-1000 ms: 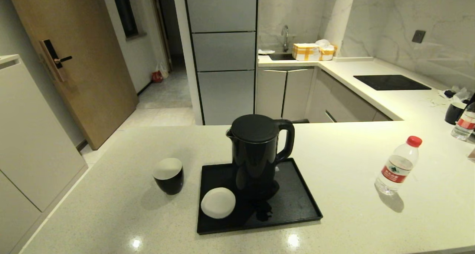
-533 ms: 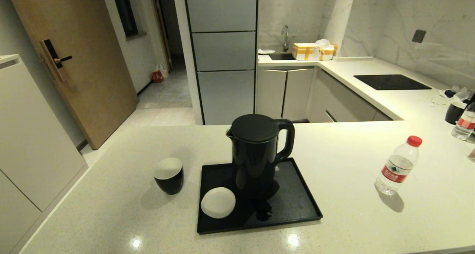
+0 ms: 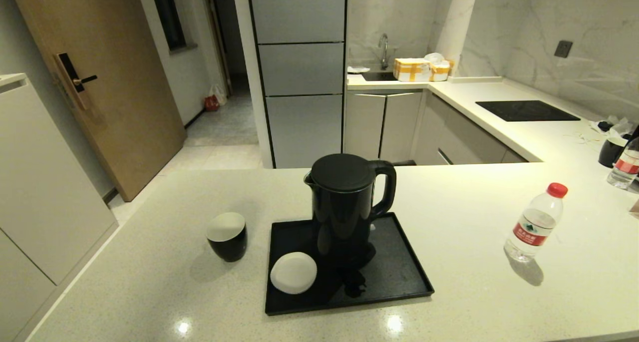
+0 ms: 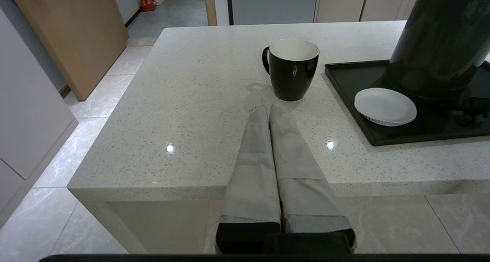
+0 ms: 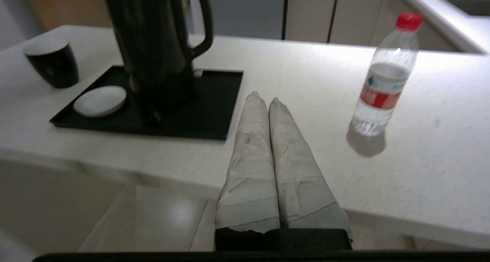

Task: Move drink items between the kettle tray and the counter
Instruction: Return the tea cup to its original position

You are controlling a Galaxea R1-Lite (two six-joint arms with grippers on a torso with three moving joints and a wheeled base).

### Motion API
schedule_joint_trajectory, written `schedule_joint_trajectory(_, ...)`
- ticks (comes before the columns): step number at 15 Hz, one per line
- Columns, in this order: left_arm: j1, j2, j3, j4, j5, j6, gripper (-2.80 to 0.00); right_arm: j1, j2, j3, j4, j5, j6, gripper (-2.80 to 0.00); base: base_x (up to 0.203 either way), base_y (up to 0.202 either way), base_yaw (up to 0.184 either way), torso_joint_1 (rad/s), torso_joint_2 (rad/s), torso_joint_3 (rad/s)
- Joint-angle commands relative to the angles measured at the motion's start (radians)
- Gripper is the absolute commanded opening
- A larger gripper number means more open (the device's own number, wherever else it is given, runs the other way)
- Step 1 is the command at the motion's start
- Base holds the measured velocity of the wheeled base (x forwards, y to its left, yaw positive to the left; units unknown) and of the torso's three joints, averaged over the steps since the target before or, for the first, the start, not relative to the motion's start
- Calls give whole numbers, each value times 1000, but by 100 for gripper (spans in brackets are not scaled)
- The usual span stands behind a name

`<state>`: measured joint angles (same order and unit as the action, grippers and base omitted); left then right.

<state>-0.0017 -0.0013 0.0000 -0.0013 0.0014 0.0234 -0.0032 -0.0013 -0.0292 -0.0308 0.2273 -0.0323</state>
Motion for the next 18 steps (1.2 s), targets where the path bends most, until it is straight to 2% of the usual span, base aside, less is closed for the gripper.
schedule_joint_trajectory(1, 0, 1, 0, 0, 0, 0, -280, 0, 1, 0, -20, -13, 14, -280, 0, 0, 0, 0, 0, 0)
schedule_joint_trajectory(5, 0, 1, 0, 0, 0, 0, -280, 0, 1, 0, -21, -32, 3, -280, 0, 0, 0, 0, 0, 0)
schedule_joint_trajectory(7, 0, 1, 0, 0, 0, 0, -280, 0, 1, -8, 15, -43, 25, -280, 0, 0, 0, 0, 0, 0)
schedule_joint_trajectory(8, 0, 1, 0, 0, 0, 0, -280, 0, 1, -11, 37, -88, 52, -280, 0, 0, 0, 0, 0, 0)
schedule_joint_trajectory(9, 0, 1, 0, 0, 0, 0, -280, 0, 1, -5, 39, -167, 61, -280, 0, 0, 0, 0, 0, 0)
schedule_joint_trajectory(12, 0, 1, 0, 0, 0, 0, -280, 0, 1, 28, 31, -224, 46, -280, 0, 0, 0, 0, 0, 0)
schedule_joint_trajectory(18, 0, 1, 0, -1, 0, 0, -280, 0, 1, 32, 31, -230, 30, -280, 0, 0, 0, 0, 0, 0)
